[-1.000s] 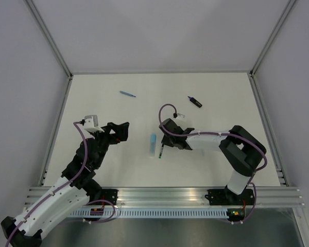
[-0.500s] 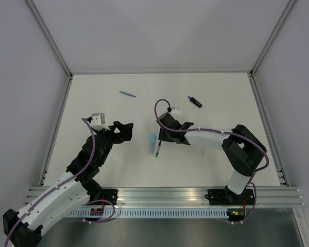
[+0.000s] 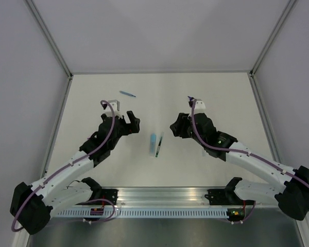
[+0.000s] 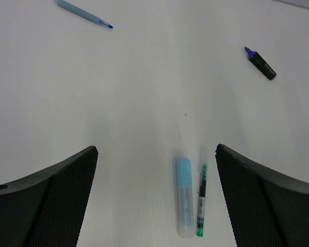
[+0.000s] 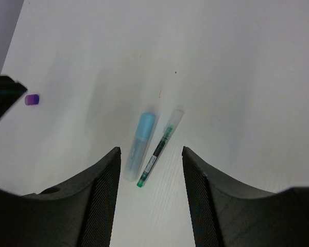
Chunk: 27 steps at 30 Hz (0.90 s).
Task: Insert the pens into the pen caps
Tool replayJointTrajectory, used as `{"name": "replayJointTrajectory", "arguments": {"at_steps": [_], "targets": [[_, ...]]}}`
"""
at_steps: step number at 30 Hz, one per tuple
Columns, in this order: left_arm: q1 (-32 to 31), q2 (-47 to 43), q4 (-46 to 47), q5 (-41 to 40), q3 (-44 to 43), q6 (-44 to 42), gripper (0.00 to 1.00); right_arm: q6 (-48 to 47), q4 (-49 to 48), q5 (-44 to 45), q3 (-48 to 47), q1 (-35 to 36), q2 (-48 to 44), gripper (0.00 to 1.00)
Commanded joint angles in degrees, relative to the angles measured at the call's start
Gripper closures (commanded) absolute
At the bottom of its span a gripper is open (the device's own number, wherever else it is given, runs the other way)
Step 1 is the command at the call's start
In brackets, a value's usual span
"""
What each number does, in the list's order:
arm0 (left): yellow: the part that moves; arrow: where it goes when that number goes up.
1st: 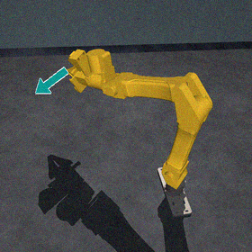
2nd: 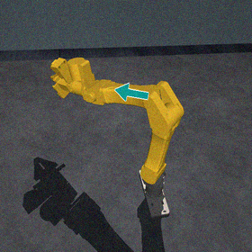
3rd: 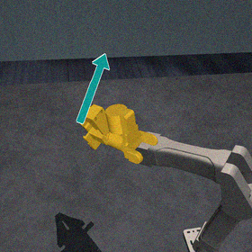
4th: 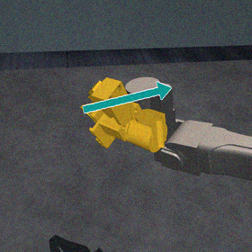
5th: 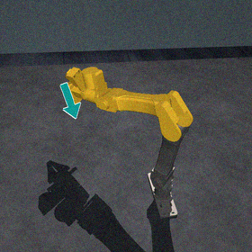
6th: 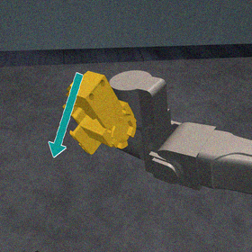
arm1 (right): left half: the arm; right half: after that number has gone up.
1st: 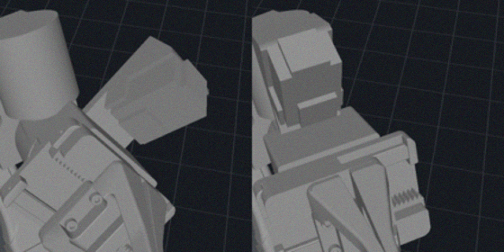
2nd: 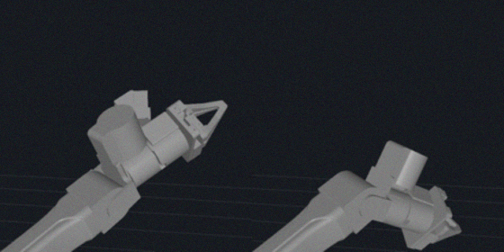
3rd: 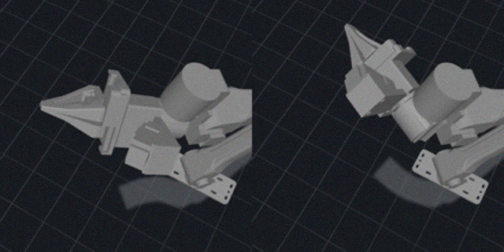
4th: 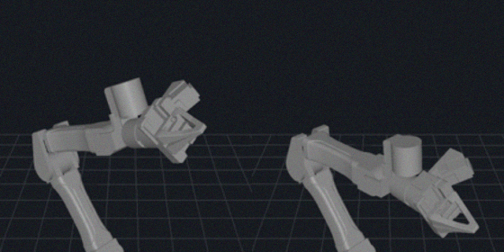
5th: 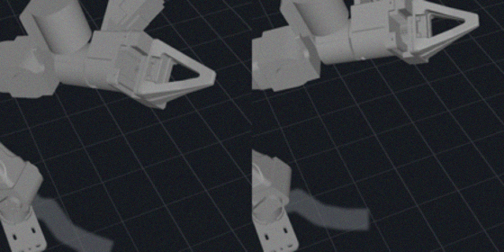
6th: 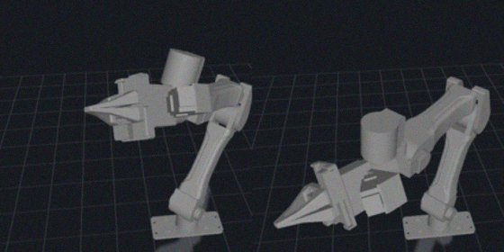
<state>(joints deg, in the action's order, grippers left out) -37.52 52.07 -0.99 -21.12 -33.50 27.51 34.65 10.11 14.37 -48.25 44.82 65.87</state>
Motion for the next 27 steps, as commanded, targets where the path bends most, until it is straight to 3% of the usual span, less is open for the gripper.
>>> {"name": "replayJointTrajectory", "arguments": {"at_steps": [1,6,9,11,12,15,18,19,24,27], "targets": [[5.59,6.43,-4.79,-1.74,-9.03,-1.93,0.00,-1.79,-8.34,-6.02,7.10,-0.17,-2.84,0.43],[20.34,14.09,-11.47,3.19,-17.20,2.37,0.01,0.94,-10.37,-7.52,9.13,-0.26,-3.38,0.44],[28.95,19.54,-19.11,3.54,-22.39,2.81,0.00,0.41,-10.28,-4.27,9.14,-0.26,-4.16,0.44],[34.15,22.01,-26.49,3.98,-24.33,8.24,0.00,0.76,-10.28,-3.39,9.84,-0.26,-4.60,0.44],[40.44,22.19,-28.26,6.68,-24.16,10.44,0.00,1.20,-10.28,-3.91,9.93,-0.26,-4.69,0.44],[48.21,19.74,-27.93,14.85,-19.78,16.43,0.00,1.73,-10.28,-7.06,9.49,-0.34,-4.34,0.45],[48.86,19.20,-23.54,20.39,-18.62,12.85,0.01,1.73,-10.20,-6.81,9.58,-0.34,-4.95,0.45],[48.94,19.90,-22.31,23.64,-19.15,7.70,0.01,1.73,-10.28,-5.68,9.75,-0.26,-5.13,0.45],[48.24,28.07,-23.87,35.60,-31.00,-0.43,0.06,1.03,-14.40,-9.26,12.56,-0.34,-7.59,0.45],[47.98,35.36,-27.73,37.64,-39.78,-3.07,0.06,0.68,-17.84,-9.10,14.94,-0.34,-9.17,0.44]]}}
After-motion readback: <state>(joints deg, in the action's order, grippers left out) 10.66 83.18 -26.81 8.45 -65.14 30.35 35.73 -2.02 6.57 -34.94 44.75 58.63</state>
